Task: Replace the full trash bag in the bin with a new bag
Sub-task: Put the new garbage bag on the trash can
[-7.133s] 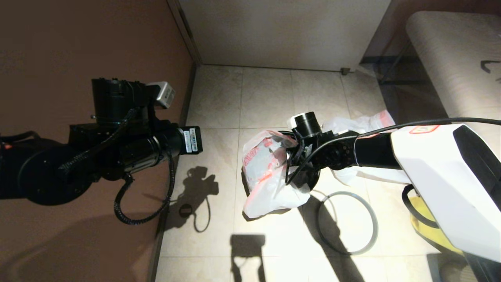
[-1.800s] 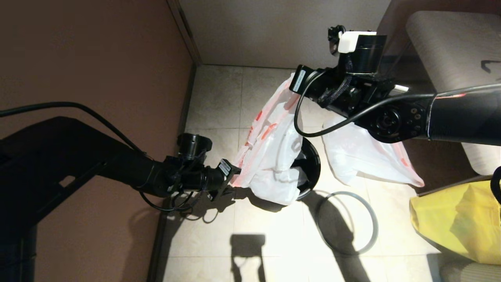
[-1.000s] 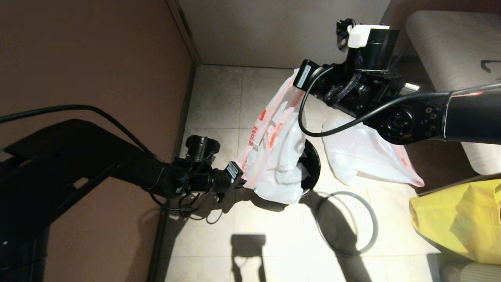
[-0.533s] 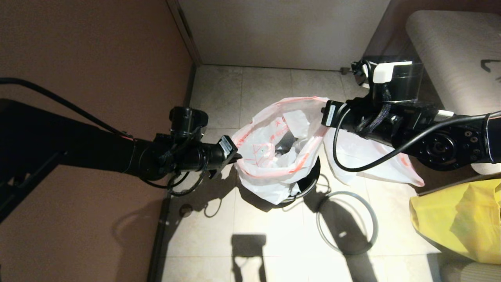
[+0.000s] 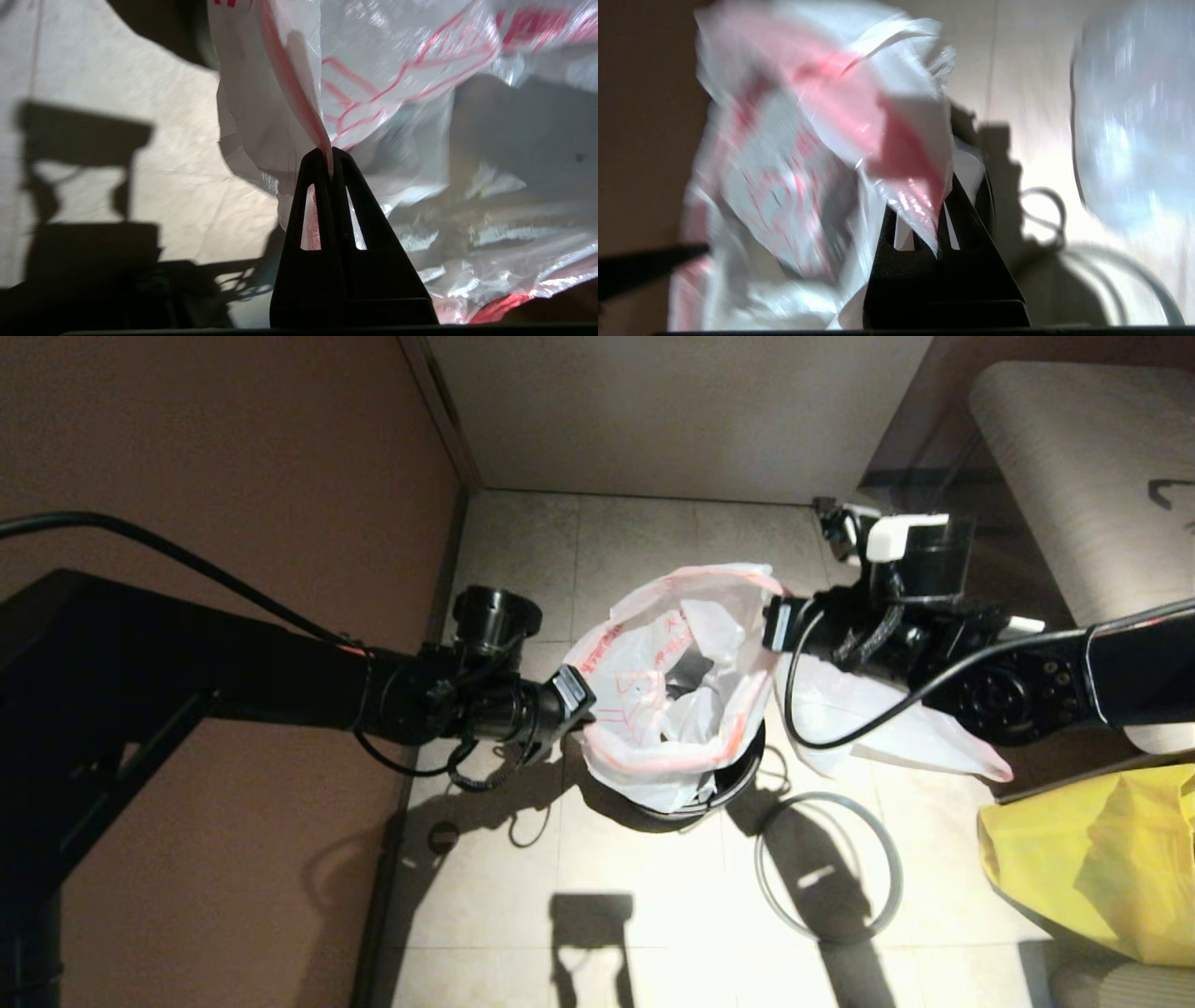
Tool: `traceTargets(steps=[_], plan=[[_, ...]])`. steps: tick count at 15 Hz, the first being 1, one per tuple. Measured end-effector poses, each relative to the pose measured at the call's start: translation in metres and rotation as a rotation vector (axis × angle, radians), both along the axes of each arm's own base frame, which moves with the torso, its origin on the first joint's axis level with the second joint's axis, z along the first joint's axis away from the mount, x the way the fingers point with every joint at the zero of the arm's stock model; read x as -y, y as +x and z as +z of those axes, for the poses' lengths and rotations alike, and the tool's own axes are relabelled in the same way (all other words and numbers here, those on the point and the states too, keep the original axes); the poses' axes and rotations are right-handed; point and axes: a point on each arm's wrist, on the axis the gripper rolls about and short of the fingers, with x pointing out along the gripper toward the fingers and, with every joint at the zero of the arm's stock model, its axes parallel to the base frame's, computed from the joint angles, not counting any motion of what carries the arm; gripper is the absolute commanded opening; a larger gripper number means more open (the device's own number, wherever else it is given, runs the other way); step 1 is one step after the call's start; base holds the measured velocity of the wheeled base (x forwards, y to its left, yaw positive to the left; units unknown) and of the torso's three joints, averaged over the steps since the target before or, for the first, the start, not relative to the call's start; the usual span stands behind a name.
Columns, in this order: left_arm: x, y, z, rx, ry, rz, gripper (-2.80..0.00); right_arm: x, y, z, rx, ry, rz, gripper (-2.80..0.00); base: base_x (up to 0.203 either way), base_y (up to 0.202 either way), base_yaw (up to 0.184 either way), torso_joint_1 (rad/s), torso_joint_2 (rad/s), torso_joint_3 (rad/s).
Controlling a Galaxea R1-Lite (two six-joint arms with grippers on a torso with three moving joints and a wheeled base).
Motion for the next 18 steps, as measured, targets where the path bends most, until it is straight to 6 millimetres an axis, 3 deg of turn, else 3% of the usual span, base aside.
traceTargets(steps=[4, 7, 10, 14, 18], plan=[[0.004, -0.04, -0.057, 0.063, 0.145, 0.004, -2.8, 0.009, -0.041, -0.092, -0.157, -0.108, 0.015, -2.8, 0.0, 0.0, 0.0, 0.0, 0.0, 0.0], [0.002, -0.056, -0.073, 0.141, 0.179, -0.012, -2.8, 0.01, -0.052, -0.142, -0.16, -0.163, 0.026, -2.8, 0.0, 0.0, 0.0, 0.0, 0.0, 0.0], [0.005, -0.056, -0.093, 0.133, 0.248, 0.002, -2.8, 0.007, -0.047, -0.181, -0.202, -0.197, 0.025, -2.8, 0.0, 0.0, 0.0, 0.0, 0.0, 0.0], [0.015, -0.053, -0.131, 0.135, 0.372, -0.017, -2.8, 0.003, -0.024, -0.221, -0.233, -0.218, -0.012, -2.8, 0.0, 0.0, 0.0, 0.0, 0.0, 0.0], [0.021, -0.03, -0.149, 0.15, 0.421, 0.053, -2.8, -0.007, 0.013, -0.24, -0.187, -0.207, -0.06, -2.8, 0.0, 0.0, 0.0, 0.0, 0.0, 0.0]])
